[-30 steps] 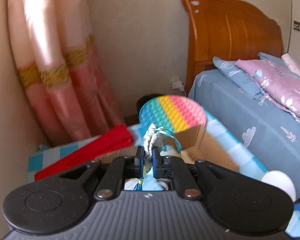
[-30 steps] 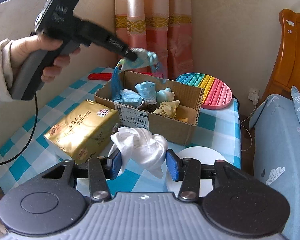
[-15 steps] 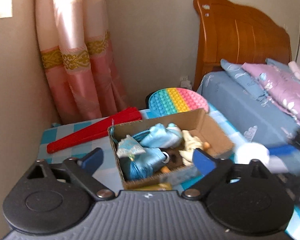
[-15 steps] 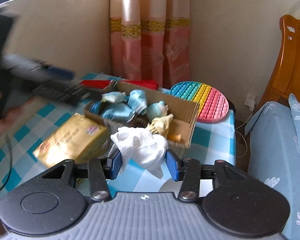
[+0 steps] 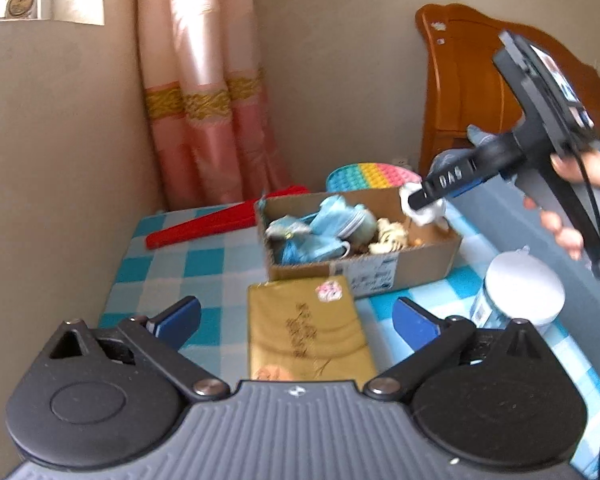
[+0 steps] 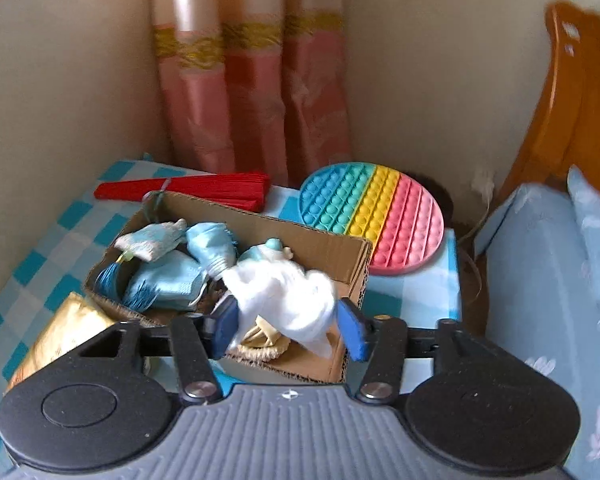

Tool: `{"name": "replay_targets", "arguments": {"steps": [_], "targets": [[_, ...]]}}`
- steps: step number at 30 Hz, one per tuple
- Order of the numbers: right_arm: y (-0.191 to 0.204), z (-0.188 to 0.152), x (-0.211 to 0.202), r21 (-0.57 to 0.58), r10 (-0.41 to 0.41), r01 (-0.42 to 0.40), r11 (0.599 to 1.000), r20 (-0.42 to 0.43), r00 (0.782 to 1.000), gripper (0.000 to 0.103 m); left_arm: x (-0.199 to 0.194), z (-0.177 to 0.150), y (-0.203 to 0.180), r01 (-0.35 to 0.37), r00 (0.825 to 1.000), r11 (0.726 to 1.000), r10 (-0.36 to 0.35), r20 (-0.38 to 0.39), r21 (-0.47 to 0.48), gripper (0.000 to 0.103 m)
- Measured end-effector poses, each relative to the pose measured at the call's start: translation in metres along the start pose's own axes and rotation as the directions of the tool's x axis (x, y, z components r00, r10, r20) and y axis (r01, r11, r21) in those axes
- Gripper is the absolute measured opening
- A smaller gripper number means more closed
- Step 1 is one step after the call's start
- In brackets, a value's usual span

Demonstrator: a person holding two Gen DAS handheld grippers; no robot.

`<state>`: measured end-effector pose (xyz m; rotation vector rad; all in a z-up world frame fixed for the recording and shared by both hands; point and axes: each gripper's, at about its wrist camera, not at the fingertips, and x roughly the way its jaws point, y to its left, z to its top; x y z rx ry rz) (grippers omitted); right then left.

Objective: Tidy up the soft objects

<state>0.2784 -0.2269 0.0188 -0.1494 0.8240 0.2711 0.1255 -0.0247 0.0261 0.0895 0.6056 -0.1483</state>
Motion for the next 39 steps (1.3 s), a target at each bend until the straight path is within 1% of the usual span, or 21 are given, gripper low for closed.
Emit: {"name": "replay_targets", "arguments": {"steps": [1, 2, 3, 5, 7, 10, 14, 18, 21, 24, 27, 30, 34, 39], "targets": [[-0.002, 0.001, 0.002, 0.009, -0.005, 0.005, 1.0, -0.001, 1.0, 0.079, -0.001, -0.002, 0.0, -0.006, 1.0, 1.0, 0.006, -0.002, 0.003, 0.102], [-0.003, 0.001, 0.002, 0.015, -0.014, 0.014, 1.0, 0.005, 1.0, 0.087, -0.002, -0.004, 0.002, -0.012, 1.0, 1.0, 0.012, -0.003, 0.002, 0.102], [-0.004, 0.0, 0.0, 0.024, -0.02, 0.02, 1.0, 0.018, 1.0, 0.09, -0.003, -0.004, 0.003, -0.018, 1.0, 1.0, 0.018, -0.001, -0.001, 0.102], [-0.004, -0.003, -0.009, 0.041, -0.012, 0.011, 0.999, 0.028, 1.0, 0.1, -0.005, -0.005, 0.005, -0.029, 1.0, 1.0, 0.029, 0.011, -0.005, 0.102], [-0.002, -0.006, -0.019, 0.051, -0.005, 0.003, 0.999, 0.04, 0.999, 0.103, -0.007, -0.006, 0.006, -0.04, 0.999, 0.999, 0.04, 0.02, -0.01, 0.102], [0.006, -0.013, -0.038, 0.043, -0.005, 0.004, 0.999, 0.037, 0.999, 0.103, -0.012, -0.005, 0.005, -0.045, 0.999, 0.999, 0.045, 0.025, -0.019, 0.102], [0.016, -0.03, -0.06, 0.064, -0.048, 0.048, 0.997, -0.001, 0.999, 0.103, -0.019, -0.005, 0.003, -0.055, 0.998, 0.998, 0.055, 0.005, -0.036, 0.102], [0.026, -0.065, -0.082, 0.136, -0.101, 0.106, 0.985, -0.043, 0.994, 0.103, -0.024, -0.006, 0.0, -0.09, 0.995, 0.994, 0.088, -0.044, -0.059, 0.102], [0.037, -0.094, -0.096, 0.176, -0.131, 0.141, 0.974, -0.069, 0.989, 0.103, -0.026, -0.009, -0.003, -0.104, 0.991, 0.993, 0.099, -0.086, -0.061, 0.102], [0.046, -0.116, -0.107, 0.221, -0.111, 0.129, 0.967, -0.093, 0.989, 0.103, -0.028, -0.013, -0.006, -0.099, 0.989, 0.993, 0.091, -0.118, -0.066, 0.102], [0.056, -0.133, -0.119, 0.258, -0.097, 0.12, 0.959, -0.099, 0.99, 0.103, -0.034, -0.017, -0.011, -0.095, 0.987, 0.993, 0.085, -0.134, -0.071, 0.102], [0.067, -0.14, -0.13, 0.232, -0.118, 0.138, 0.963, -0.096, 0.988, 0.103, -0.043, -0.021, -0.017, -0.09, 0.987, 0.994, 0.081, -0.139, -0.062, 0.102], [0.076, -0.144, -0.141, 0.203, -0.152, 0.165, 0.965, -0.078, 0.985, 0.103, -0.054, -0.023, -0.019, -0.105, 0.987, 0.993, 0.096, -0.131, -0.057, 0.102], [0.081, -0.144, -0.149, 0.197, -0.148, 0.156, 0.968, -0.053, 0.988, 0.103, -0.063, -0.022, -0.017, -0.118, 0.987, 0.991, 0.11, -0.119, -0.065, 0.102]]}}
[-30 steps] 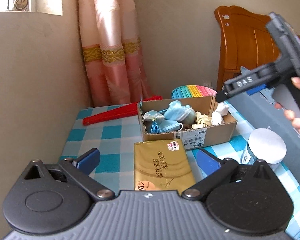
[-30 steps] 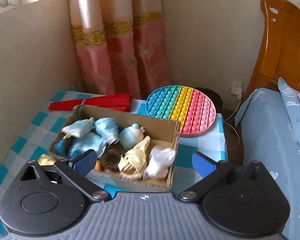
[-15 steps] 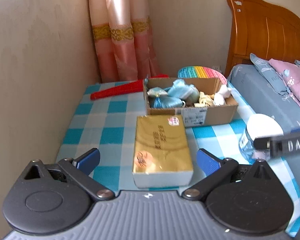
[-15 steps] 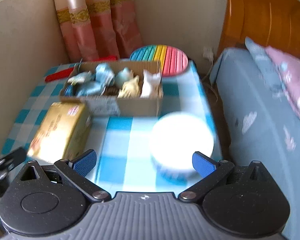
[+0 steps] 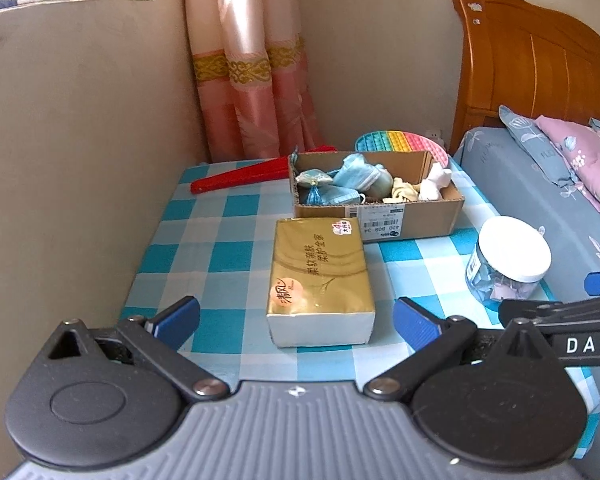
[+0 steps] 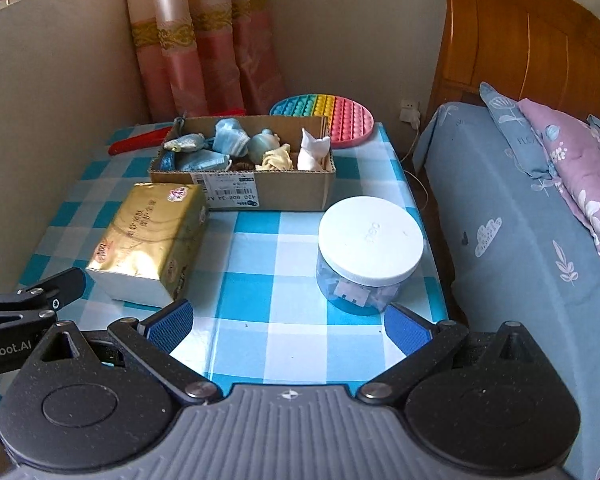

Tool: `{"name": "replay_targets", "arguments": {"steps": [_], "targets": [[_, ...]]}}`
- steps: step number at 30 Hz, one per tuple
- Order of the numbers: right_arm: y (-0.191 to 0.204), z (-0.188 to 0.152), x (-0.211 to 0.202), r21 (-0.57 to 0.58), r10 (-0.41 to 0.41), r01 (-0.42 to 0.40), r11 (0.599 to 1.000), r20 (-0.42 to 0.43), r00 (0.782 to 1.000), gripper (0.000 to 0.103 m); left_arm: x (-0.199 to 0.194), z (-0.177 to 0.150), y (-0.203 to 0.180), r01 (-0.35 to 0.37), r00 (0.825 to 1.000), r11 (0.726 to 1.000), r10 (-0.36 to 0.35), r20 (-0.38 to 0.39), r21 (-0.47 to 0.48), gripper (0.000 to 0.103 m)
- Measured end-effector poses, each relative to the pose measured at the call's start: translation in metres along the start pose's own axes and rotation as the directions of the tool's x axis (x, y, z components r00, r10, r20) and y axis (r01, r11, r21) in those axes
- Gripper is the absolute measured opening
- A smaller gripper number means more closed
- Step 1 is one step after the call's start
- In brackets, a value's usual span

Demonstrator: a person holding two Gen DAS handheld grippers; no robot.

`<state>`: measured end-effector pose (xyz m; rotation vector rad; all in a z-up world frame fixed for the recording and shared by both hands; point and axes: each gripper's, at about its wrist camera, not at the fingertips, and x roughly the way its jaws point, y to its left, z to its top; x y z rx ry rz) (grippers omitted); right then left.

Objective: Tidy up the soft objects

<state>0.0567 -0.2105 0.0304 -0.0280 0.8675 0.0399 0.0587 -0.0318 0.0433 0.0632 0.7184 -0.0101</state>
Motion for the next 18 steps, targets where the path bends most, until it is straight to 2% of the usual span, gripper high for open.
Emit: {"name": "replay_targets", "arguments": {"steps": [18], "targets": [[0.0001, -0.0022, -0.0098, 0.005, -0.001, 0.001, 1.0, 0.028, 1.0, 0.103, -0.0066, -0.0009, -0.0015, -0.011, 1.0, 1.0, 0.011, 0.002, 0.008, 0.102]]}}
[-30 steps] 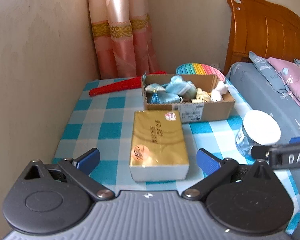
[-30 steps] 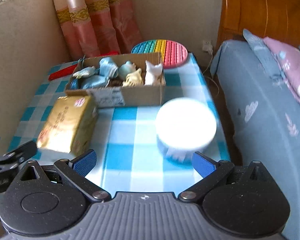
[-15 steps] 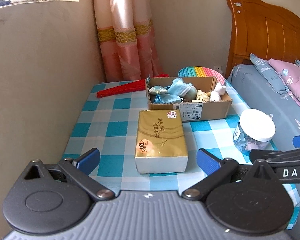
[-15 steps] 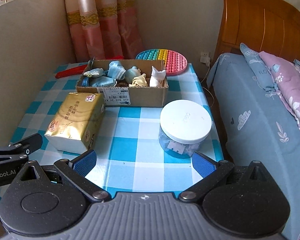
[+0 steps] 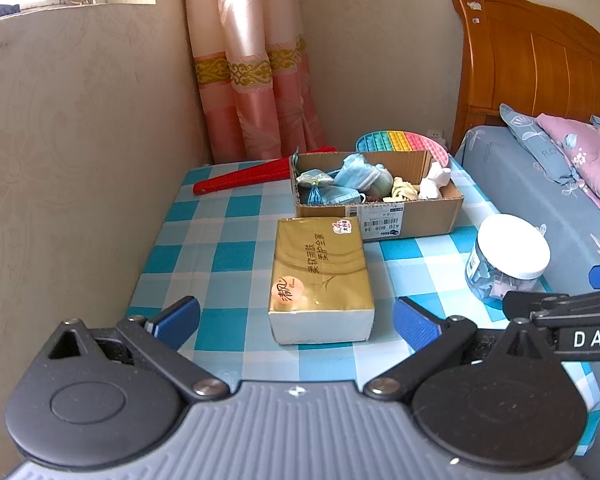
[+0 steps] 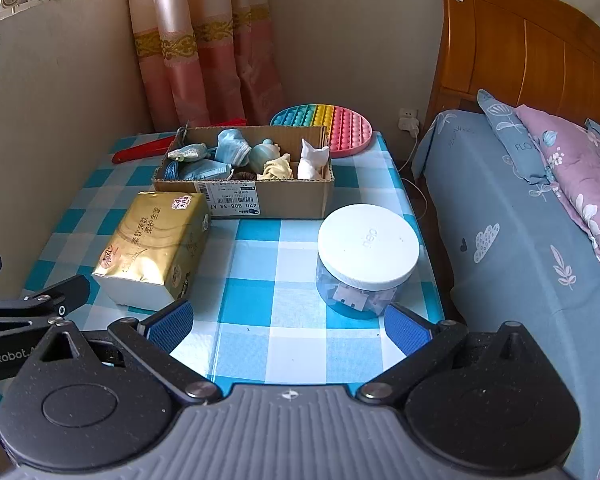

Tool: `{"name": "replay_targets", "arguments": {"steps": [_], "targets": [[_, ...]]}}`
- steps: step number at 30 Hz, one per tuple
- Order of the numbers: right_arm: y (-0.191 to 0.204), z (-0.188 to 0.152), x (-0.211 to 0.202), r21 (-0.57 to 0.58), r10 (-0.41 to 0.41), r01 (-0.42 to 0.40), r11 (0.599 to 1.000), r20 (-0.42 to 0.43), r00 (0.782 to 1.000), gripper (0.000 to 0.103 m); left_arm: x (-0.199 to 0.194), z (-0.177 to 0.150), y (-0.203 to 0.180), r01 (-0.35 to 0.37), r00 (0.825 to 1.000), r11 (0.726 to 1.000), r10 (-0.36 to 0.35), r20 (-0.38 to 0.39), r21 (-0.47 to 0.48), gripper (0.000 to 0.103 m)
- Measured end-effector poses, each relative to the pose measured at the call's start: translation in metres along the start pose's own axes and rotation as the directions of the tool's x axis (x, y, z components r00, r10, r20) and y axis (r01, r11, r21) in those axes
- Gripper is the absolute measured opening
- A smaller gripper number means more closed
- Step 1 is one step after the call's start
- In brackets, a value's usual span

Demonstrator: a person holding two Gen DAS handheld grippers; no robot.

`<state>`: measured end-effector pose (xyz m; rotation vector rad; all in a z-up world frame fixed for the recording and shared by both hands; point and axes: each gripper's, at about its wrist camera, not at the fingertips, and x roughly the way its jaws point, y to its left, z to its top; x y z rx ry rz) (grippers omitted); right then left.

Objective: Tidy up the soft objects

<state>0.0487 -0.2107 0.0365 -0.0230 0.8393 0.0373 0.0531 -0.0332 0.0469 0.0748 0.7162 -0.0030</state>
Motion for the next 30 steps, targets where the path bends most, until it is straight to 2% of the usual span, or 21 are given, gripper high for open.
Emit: {"name": "replay_targets", "arguments": {"steps": [30], "targets": [[0.0028, 0.0008, -0.0016, -0.006, 0.0, 0.0, 1.0, 0.01, 1.0, 0.103, 0.0041, 0.0006, 0.0001, -0.001, 1.0, 1.0, 0.001, -0.008, 0.002, 0.102]]}}
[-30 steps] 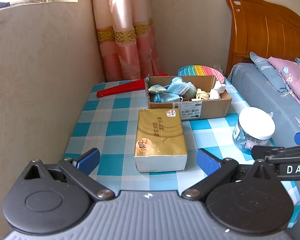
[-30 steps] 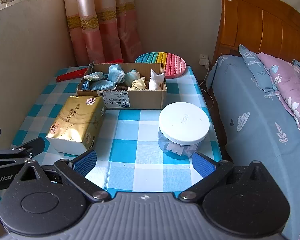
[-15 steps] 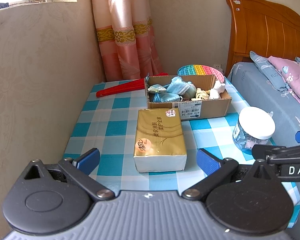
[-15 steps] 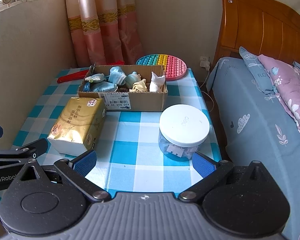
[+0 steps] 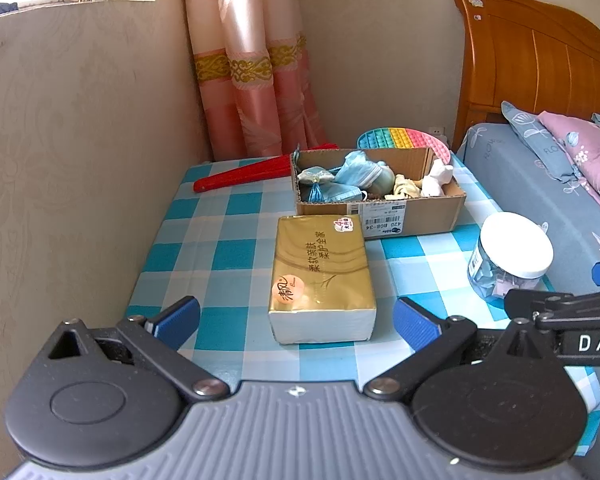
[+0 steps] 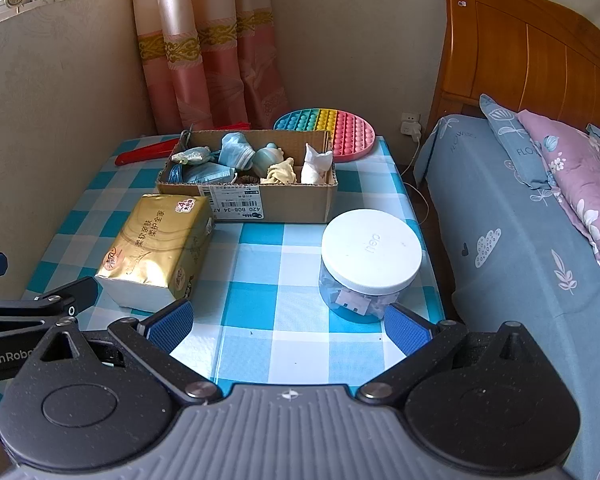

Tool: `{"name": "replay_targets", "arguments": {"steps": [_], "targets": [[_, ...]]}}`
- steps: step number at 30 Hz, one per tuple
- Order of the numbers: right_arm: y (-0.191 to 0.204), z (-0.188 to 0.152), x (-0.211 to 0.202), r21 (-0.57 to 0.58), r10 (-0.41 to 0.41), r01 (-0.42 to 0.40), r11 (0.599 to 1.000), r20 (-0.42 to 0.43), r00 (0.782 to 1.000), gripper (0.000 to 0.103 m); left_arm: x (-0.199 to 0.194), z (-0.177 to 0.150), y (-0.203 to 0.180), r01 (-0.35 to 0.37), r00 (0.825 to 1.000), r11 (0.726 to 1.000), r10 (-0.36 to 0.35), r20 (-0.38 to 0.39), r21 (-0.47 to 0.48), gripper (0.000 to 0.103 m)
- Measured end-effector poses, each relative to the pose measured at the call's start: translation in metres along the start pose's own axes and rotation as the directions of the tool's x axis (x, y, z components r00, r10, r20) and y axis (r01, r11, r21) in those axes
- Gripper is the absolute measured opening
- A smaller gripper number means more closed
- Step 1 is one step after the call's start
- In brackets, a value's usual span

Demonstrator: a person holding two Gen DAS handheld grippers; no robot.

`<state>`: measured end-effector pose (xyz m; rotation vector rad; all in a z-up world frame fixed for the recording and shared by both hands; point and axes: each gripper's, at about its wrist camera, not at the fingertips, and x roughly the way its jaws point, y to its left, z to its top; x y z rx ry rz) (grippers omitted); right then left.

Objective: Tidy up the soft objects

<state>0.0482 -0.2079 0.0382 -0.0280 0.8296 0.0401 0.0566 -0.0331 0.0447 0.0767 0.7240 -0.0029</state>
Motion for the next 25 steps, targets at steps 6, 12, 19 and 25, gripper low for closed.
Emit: {"name": "replay_targets", "arguments": {"steps": [6, 12, 19, 25], "targets": [[-0.0003, 0.0, 0.0001, 0.001, 0.002, -0.002, 1.0, 0.0, 1.0, 0.103, 0.0011, -0.0006, 0.0018, 0.001, 1.0, 1.0, -0.001, -0.003, -0.002, 0.102], [-0.0004, 0.0001, 0.0001, 0.0, 0.002, -0.002, 1.0, 0.001, 1.0, 0.103, 0.0009, -0.0003, 0.0016, 0.002, 1.0, 1.0, -0.002, -0.003, -0.002, 0.102], [0.0, 0.0002, 0.0004, -0.001, 0.002, -0.002, 1.0, 0.0, 1.0, 0.103, 0.0013, -0.0004, 0.0016, -0.001, 1.0, 1.0, 0.001, -0.002, 0.001, 0.102], [0.0002, 0.0002, 0.0006, 0.001, 0.002, -0.002, 1.0, 0.001, 1.0, 0.103, 0.0016, -0.0009, 0.0018, 0.0, 1.0, 1.0, 0.0, -0.003, 0.0, 0.102]]}}
